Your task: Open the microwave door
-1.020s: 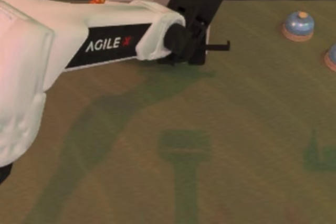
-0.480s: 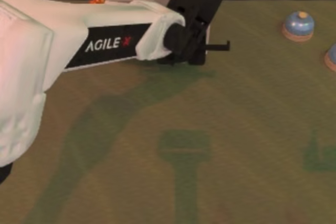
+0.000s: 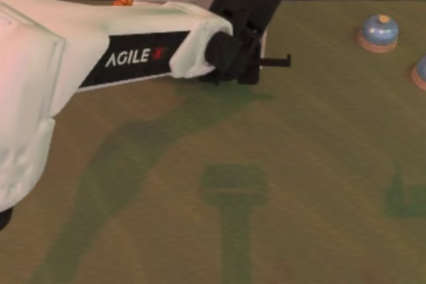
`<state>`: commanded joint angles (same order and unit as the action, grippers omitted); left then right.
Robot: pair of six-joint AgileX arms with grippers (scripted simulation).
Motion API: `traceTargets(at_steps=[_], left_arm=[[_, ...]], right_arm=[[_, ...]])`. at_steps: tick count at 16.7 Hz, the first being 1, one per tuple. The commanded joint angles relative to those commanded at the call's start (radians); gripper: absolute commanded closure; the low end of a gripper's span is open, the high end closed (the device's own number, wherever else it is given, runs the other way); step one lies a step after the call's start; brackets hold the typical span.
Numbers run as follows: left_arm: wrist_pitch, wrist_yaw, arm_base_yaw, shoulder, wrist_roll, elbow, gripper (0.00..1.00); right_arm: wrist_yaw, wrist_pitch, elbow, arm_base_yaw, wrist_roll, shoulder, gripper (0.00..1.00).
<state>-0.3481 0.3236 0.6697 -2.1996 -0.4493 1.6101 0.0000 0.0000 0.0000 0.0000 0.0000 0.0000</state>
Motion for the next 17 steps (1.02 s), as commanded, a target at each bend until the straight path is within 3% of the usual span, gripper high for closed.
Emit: traceTargets(at_steps=[5, 17], left_arm=[[0.039, -0.025, -0.012, 0.040, 0.043, -0.054, 1.00], [0.039, -0.025, -0.012, 0.040, 0.043, -0.054, 1.00]], right_arm=[[0.000, 0.000, 0.000, 0.000, 0.000, 0.000, 0.00], [0.000, 0.000, 0.000, 0.000, 0.000, 0.000, 0.00]])
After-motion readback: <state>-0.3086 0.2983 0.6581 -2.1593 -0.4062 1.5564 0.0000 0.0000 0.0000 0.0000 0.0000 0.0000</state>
